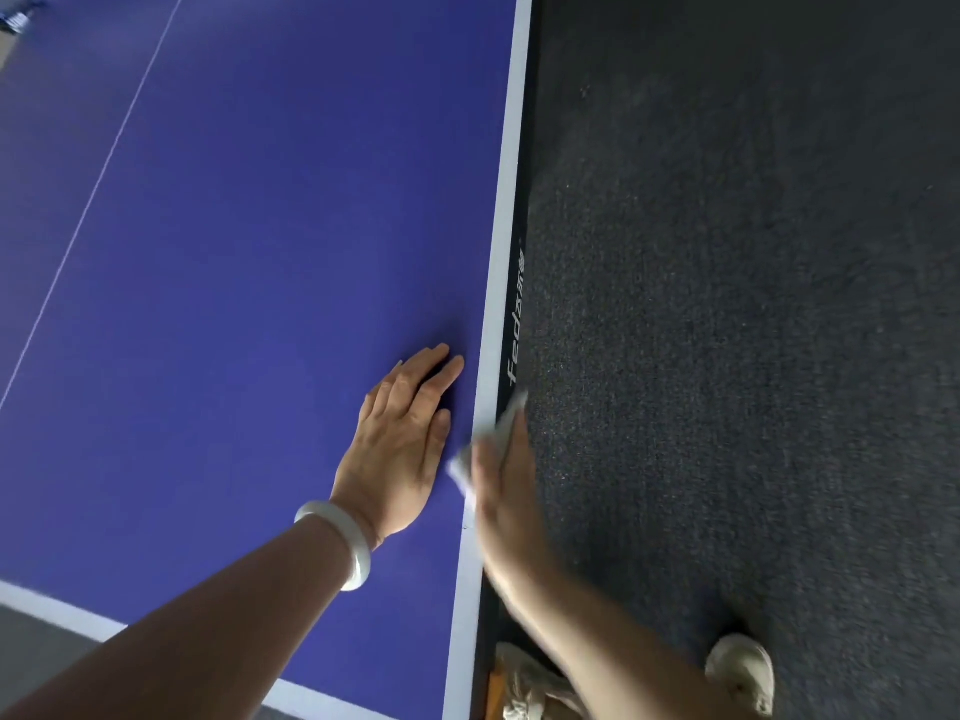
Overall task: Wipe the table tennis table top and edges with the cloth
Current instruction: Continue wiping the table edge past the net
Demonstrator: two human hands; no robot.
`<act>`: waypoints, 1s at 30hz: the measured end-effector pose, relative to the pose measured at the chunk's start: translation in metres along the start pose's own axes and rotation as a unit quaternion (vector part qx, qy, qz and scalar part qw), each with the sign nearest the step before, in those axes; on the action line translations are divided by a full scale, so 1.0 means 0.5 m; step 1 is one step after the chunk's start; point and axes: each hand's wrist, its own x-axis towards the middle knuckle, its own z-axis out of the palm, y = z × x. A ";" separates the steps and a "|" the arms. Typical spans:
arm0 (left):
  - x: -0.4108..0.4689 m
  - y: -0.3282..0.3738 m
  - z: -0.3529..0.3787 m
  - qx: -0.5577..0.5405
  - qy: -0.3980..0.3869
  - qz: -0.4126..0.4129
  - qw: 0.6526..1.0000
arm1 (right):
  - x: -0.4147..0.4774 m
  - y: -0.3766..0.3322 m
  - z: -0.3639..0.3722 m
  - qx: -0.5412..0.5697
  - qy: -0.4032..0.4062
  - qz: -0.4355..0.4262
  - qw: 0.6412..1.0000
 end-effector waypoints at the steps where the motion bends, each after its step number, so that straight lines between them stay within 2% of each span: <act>1: 0.000 0.000 -0.001 0.003 -0.002 0.003 1.000 | 0.064 -0.020 0.001 0.007 -0.015 -0.003 1.000; 3: 0.001 0.000 -0.003 0.005 -0.006 0.005 1.000 | 0.182 -0.076 -0.006 0.039 -0.014 0.002 0.999; 5: 0.002 0.000 -0.003 0.005 -0.007 0.001 1.000 | 0.216 -0.079 0.001 0.044 0.002 -0.004 0.999; 8: 0.001 -0.003 -0.002 0.005 -0.006 -0.001 1.000 | 0.113 -0.025 0.012 0.043 0.026 -0.048 0.998; 10: 0.001 -0.003 -0.002 0.005 0.000 0.006 1.000 | 0.010 0.018 0.011 0.084 0.004 -0.029 0.996; 13: 0.003 0.001 -0.003 0.008 0.003 0.008 1.000 | -0.049 0.033 0.005 0.054 -0.010 -0.001 0.998; 16: 0.008 0.004 -0.005 0.015 -0.001 0.004 1.000 | 0.060 -0.017 0.003 -0.005 -0.004 -0.006 1.000; 20: 0.007 0.004 -0.007 0.029 -0.008 0.005 1.000 | 0.254 -0.092 -0.006 0.015 -0.004 0.004 1.000; 25: 0.006 0.005 -0.008 0.039 0.000 0.014 0.999 | 0.276 -0.091 -0.007 -0.051 -0.001 0.029 0.998; 30: 0.005 0.003 -0.001 0.045 0.023 0.035 0.998 | 0.279 -0.087 -0.006 -0.019 0.004 0.024 1.000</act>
